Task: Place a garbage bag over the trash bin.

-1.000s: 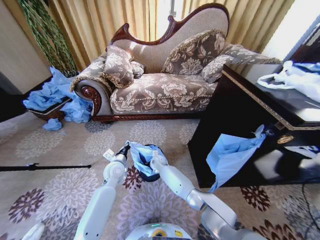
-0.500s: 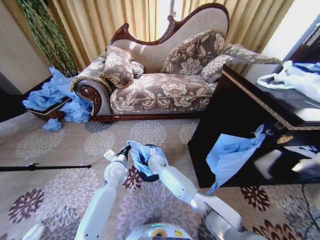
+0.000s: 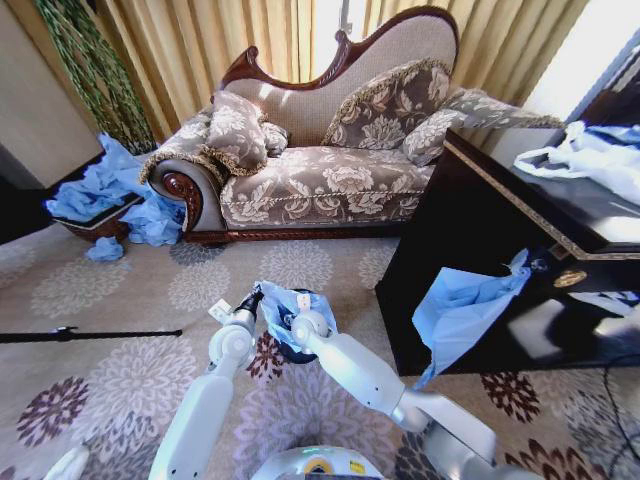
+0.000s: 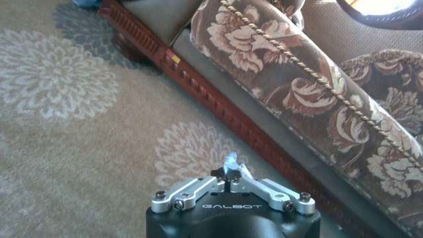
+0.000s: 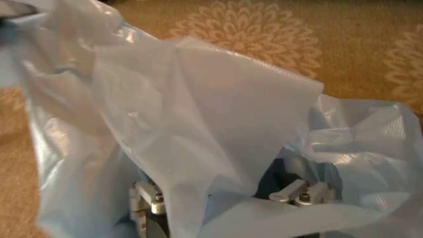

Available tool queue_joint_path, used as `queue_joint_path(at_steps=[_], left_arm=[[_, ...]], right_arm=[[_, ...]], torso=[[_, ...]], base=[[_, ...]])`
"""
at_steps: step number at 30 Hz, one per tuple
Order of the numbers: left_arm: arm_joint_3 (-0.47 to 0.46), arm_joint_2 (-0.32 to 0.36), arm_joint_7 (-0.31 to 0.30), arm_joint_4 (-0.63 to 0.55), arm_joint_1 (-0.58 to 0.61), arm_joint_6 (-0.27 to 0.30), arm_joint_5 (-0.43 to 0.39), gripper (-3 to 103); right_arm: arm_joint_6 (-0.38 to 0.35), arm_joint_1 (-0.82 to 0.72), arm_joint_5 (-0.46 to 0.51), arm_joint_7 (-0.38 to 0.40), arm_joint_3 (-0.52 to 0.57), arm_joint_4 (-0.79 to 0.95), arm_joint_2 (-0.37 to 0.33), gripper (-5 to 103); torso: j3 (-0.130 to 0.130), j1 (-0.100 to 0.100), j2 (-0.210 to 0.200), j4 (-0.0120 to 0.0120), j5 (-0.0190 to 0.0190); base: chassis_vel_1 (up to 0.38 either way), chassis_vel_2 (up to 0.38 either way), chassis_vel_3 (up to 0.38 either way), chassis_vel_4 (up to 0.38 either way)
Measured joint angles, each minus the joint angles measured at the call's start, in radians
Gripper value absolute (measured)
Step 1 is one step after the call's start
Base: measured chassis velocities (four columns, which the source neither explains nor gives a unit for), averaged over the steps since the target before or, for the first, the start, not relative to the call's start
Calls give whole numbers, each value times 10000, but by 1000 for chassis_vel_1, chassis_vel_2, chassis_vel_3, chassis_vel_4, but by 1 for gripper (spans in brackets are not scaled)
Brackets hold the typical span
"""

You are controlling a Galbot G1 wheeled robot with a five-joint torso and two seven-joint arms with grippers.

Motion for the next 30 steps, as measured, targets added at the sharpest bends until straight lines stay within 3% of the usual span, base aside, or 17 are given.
queue_joint_path(at_steps=[1, 3, 4, 8, 9, 11, 12, 14, 16, 22, 25, 30], left_arm=[[0, 0, 0, 0, 0, 0, 0, 2], [2, 12, -15, -39, 75, 24, 79, 13], [2, 12, -15, -39, 75, 24, 79, 13], [4, 40, -43, -51, 99, 34, 158, 29], [-8, 74, -42, -106, 186, 38, 211, 41], [-44, 106, -6, -202, 342, 43, 237, 51], [-44, 106, -6, -202, 342, 43, 237, 51], [-87, 122, 59, -277, 504, 44, 264, 62], [-103, 126, 85, -299, 550, 45, 277, 62], [-154, 164, 144, -549, 841, 44, 294, 89], [-156, 159, 145, -706, 1014, 50, 308, 98], [-157, 132, 147, -1000, 1417, 97, 400, 100]], right_arm=[[0, 0, 0, 0, 0, 0, 0, 97], [20, -10, 131, 66, -63, 206, -42, 100], [20, -10, 131, 66, -63, 206, -42, 100], [63, -8, 396, 268, -163, 532, -49, 100], [96, -5, 559, 426, -277, 870, -126, 100], [110, -5, 660, 561, -401, 1176, -276, 100], [110, -5, 660, 561, -401, 1176, -276, 100], [119, 8, 662, 611, -530, 1452, -535, 100], [121, 26, 664, 633, -569, 1529, -631, 100], [179, 122, 911, 885, -716, 2331, -1173, 100], [213, 110, 1043, 1040, -740, 2669, -1308, 100], [275, -95, 1074, 1098, -743, 3254, -1602, 100]], torso=[[0, 0, 0, 0, 0], [0, 0, 0, 0, 0], [0, 0, 0, 0, 0], [0, 0, 0, 0, 0], [0, 0, 0, 0, 0], [0, 0, 0, 1, 1], [0, 0, 0, 1, 1], [0, 0, 0, 1, 0], [0, 0, 0, 1, 1], [1, 0, 0, 0, 0], [1, 0, 0, 0, 1], [1, 0, 1, 0, 1]], base=[[0, 0, 0, 0], [0, 0, 0, 0], [0, 0, 0, 0], [0, 0, 0, 0], [0, 0, 0, 0], [0, 0, 0, 0], [0, 0, 0, 0], [0, 0, 0, 0], [0, 0, 0, 0], [0, 0, 0, 0], [0, 0, 0, 0], [0, 0, 0, 0]])
